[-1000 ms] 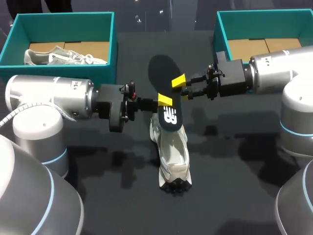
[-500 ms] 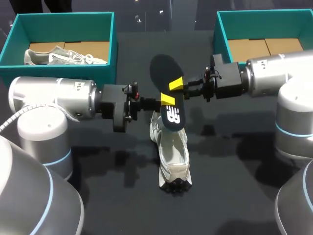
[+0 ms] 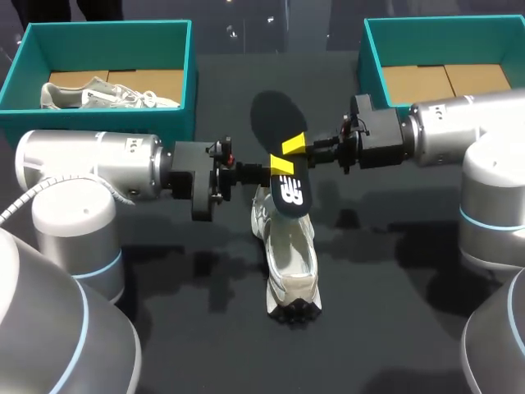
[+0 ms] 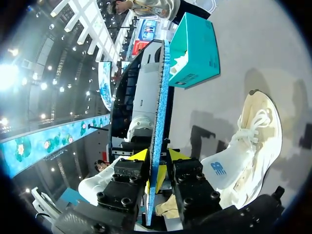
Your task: Take the shoe out of the shoebox, open the shoe tongue, remove and reinsert the insole, then place the shoe into the shoebox
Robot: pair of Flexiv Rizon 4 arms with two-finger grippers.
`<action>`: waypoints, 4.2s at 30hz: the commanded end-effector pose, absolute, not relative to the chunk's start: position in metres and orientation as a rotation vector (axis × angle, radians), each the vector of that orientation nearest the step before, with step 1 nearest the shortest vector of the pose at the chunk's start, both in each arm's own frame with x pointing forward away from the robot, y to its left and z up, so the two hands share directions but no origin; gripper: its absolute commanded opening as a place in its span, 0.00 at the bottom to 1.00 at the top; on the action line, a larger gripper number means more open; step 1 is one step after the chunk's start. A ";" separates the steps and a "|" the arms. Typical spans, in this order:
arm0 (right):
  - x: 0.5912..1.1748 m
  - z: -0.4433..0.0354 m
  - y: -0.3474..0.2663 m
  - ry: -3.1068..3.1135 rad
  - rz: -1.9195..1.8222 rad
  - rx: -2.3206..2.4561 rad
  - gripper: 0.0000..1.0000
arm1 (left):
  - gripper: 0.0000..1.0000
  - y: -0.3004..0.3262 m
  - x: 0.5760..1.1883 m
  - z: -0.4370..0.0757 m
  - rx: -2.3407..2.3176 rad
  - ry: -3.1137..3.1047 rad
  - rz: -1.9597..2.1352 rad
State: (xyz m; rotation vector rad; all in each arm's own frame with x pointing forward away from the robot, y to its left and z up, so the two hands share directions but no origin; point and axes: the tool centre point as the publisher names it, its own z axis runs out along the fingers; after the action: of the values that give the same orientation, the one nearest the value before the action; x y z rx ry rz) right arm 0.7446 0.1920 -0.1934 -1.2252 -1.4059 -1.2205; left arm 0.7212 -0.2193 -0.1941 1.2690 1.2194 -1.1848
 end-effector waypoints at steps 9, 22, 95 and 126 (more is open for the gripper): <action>0.744 -0.195 0.196 -1.401 -1.220 -1.215 0.20 | 0.00 -0.227 0.725 -0.198 1.274 1.220 -1.173; 0.743 -0.196 0.197 -1.392 -1.215 -1.202 0.00 | 0.00 -0.230 0.727 -0.201 1.276 1.230 -1.157; 0.731 -0.206 0.185 -1.330 -1.226 -1.212 0.00 | 1.00 -0.181 0.797 -0.090 2.198 1.922 -0.279; 0.731 -0.206 0.185 -1.330 -1.226 -1.212 0.00 | 1.00 -0.223 0.817 -0.086 2.462 2.184 0.140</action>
State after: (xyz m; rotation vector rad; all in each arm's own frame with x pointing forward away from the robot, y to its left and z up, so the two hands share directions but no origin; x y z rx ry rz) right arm 0.7311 0.1834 -0.2056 -1.2095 -1.3295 -1.2272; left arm 0.8179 -0.2189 -0.0876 2.3321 2.0768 -0.1698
